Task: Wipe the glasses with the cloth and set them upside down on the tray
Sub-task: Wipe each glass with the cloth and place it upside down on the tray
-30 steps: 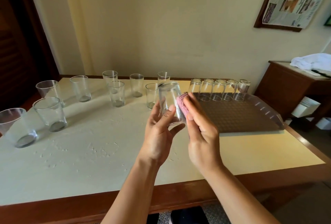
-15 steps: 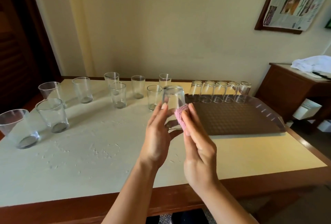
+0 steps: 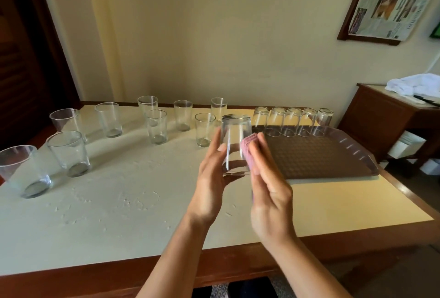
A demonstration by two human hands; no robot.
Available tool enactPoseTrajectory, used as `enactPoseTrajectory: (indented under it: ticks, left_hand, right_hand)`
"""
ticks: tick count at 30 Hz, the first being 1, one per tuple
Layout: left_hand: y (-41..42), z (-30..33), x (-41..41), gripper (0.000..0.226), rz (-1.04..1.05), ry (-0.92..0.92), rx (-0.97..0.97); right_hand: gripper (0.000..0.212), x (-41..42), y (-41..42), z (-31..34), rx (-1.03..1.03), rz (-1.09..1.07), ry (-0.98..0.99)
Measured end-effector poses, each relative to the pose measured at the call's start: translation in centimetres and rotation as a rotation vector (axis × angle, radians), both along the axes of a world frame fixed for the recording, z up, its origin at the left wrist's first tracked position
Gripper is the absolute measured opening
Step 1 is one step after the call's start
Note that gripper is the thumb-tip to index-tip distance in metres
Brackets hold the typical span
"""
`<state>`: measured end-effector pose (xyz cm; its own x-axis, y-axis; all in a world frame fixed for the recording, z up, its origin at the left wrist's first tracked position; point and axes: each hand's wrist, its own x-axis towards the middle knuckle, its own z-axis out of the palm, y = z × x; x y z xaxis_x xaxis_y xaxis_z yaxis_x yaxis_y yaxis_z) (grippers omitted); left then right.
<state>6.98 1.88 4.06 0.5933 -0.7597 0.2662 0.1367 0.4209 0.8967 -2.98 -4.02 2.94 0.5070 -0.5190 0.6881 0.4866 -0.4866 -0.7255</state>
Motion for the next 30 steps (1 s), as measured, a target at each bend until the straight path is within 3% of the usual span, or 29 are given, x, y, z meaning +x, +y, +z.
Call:
enactPoseTrajectory:
  ticks: [5, 8, 11, 16, 19, 22, 26, 30]
  left_hand:
    - [-0.2, 0.2, -1.3, 0.075, 0.065, -0.097, -0.022]
    - [-0.3, 0.4, -0.4, 0.066, 0.086, 0.001, -0.042]
    - [0.2, 0.3, 0.5, 0.052, -0.036, 0.099, -0.037]
    - [0.3, 0.4, -0.9, 0.072, -0.078, 0.101, -0.072]
    - [-0.2, 1.2, -0.7, 0.077, -0.058, 0.209, -0.121]
    - [0.5, 1.7, 0.3, 0.065, -0.105, 0.306, -0.085]
    - [1.0, 0.9, 0.3, 0.066, -0.258, 0.325, 0.024]
    - [0.9, 1.1, 0.3, 0.076, -0.110, 0.250, 0.024]
  right_hand:
    - [0.042, 0.6, -2.0, 2.7, 0.069, -0.081, -0.012]
    - [0.043, 0.0, 0.5, 1.5, 0.081, 0.010, -0.009]
    - [0.043, -0.9, 1.6, -0.3, 0.003, -0.003, 0.026]
    - [0.042, 0.1, -1.6, 3.1, -0.033, -0.082, 0.070]
    - [0.042, 0.4, -1.5, 3.2, -0.075, -0.110, 0.082]
    - [0.043, -0.4, 0.8, 0.6, -0.035, -0.051, 0.060]
    - [0.043, -0.3, -0.4, 0.7, 0.048, -0.029, 0.056]
    - [0.045, 0.2, -2.1, 2.4, 0.028, 0.040, 0.152]
